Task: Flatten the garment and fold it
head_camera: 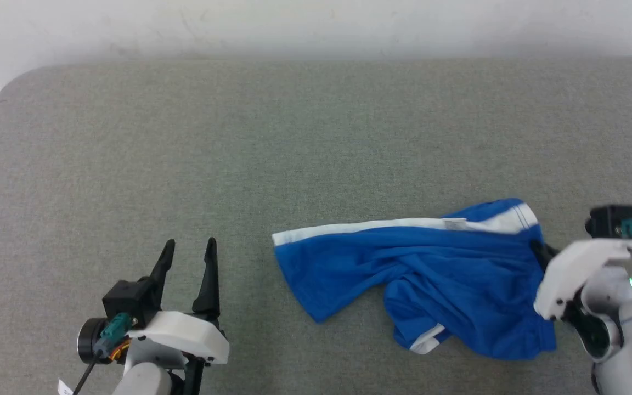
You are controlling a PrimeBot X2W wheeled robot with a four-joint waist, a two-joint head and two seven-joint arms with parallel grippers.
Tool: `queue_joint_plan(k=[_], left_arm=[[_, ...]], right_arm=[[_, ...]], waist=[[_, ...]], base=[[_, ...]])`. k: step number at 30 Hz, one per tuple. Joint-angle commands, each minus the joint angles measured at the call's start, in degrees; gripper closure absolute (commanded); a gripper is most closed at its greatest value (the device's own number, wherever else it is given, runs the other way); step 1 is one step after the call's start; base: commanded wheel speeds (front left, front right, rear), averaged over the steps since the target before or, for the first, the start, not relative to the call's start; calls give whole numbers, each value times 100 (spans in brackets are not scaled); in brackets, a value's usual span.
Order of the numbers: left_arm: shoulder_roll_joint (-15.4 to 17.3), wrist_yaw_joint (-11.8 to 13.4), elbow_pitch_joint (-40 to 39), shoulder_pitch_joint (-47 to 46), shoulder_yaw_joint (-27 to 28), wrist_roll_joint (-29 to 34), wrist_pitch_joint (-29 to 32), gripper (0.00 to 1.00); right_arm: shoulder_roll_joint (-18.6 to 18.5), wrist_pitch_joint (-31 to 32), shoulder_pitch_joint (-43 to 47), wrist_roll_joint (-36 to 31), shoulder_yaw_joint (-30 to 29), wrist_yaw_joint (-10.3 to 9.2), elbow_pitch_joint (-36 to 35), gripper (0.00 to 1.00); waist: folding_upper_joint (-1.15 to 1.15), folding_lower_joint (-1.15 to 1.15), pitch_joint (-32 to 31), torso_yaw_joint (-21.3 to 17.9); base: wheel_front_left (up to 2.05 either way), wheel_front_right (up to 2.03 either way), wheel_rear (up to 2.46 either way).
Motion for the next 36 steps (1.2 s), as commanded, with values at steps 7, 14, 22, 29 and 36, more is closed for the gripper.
queue_joint_plan(k=[7, 14, 22, 29, 36], left_arm=[[-75, -120, 139, -4, 109, 121, -27, 0], [-135, -183, 204, 17, 205, 187, -27, 0], [-206, -213, 208, 77, 268, 258, -27, 0], [-252, -285, 188, 29, 285, 320, -27, 0], [-302, -365, 170, -91, 329, 372, -27, 0]], right_arm=[[255, -684, 230, 41, -350, -11, 766, 40], [357, -1836, 226, 119, -314, -11, 793, 0], [53, -1342, -17, 205, -41, -11, 511, 0], [-375, 359, -613, 453, 479, -11, 529, 0], [-641, 1529, -1110, 521, 719, -11, 784, 0]], waist=[[-1, -1, 62, -21], [-1, -1, 4, -28], [-1, -1, -103, -53], [-1, -1, 7, 49], [-1, -1, 271, 200]], base=[[0, 0, 0], [0, 0, 0], [0, 0, 0], [0, 0, 0], [0, 0, 0]])
